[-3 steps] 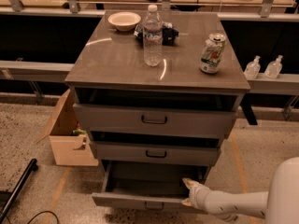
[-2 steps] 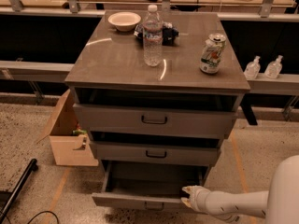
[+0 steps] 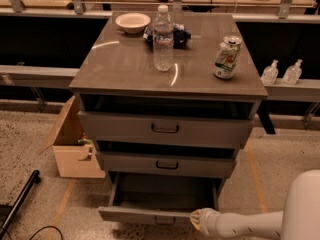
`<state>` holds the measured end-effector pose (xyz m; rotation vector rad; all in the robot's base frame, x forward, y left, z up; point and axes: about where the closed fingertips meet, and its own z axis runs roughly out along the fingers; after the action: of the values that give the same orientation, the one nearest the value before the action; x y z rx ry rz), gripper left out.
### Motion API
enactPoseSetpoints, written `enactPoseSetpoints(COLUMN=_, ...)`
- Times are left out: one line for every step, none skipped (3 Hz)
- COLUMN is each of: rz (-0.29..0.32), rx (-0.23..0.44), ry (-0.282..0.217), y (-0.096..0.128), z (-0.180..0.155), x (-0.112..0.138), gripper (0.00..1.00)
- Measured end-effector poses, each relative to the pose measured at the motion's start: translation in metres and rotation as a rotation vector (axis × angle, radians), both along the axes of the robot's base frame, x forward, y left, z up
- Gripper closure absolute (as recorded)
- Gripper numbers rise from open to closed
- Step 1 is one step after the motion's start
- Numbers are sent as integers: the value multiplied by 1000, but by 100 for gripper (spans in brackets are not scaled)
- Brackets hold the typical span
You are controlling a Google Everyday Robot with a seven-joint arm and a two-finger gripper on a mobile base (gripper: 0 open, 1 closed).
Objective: Close bottom drawer
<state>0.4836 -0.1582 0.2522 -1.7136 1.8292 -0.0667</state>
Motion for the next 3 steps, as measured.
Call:
enactPoseSetpoints(rz=-3, rx=0, ry=28, y=1, z=-11, x=-13, gripper=100)
enactPoseSetpoints(rz=3, rx=-1, ry=41, y=1, z=-21, x=-21, gripper=100)
enactPoseSetpoints(rz=7, rx=1, ry=34, y=1, z=-32, x=-22, gripper=100)
